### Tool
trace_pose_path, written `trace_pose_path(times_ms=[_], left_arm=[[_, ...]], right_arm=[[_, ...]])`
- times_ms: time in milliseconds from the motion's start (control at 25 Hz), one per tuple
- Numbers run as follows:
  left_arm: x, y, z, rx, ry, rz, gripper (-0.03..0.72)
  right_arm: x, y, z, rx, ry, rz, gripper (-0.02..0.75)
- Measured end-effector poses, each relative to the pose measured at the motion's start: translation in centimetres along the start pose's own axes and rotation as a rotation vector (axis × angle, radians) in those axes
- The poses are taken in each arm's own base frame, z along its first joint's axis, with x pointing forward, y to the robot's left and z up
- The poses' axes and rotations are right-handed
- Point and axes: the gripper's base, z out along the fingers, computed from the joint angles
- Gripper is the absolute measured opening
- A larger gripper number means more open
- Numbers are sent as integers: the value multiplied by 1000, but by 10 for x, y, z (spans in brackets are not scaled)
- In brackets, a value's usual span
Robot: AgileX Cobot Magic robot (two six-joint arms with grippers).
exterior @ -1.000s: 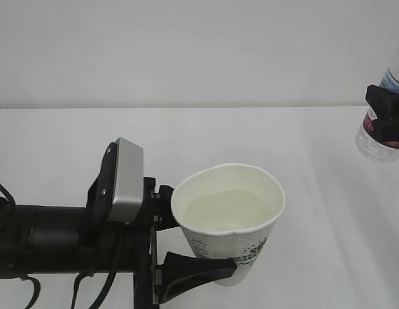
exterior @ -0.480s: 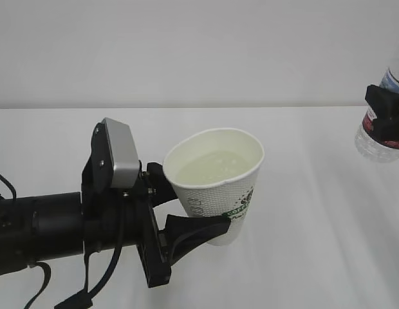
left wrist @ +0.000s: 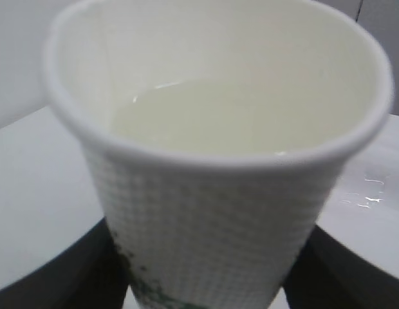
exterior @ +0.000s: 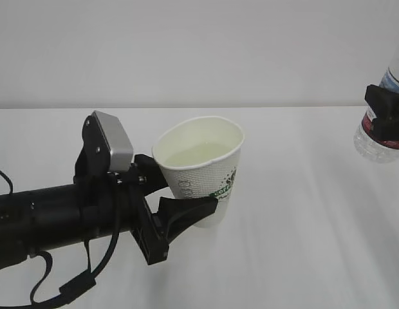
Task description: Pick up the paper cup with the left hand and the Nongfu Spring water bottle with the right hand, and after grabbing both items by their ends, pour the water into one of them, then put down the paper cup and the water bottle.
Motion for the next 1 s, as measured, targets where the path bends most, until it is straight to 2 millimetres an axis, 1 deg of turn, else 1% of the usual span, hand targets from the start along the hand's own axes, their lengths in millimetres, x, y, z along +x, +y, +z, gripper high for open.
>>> trace_pose_path(times_ms=[440, 760, 1000], left_arm=[[-1, 35, -13, -180, -25, -31, 483], [1, 60, -27, -279, -32, -49, 483], [1, 76, -37, -355, -36, -44, 483]], right_arm=[[0, 0, 0, 0, 0, 3, 442], [8, 1, 4, -5, 30, 16, 442], [6, 1, 4, -5, 2, 15, 442]])
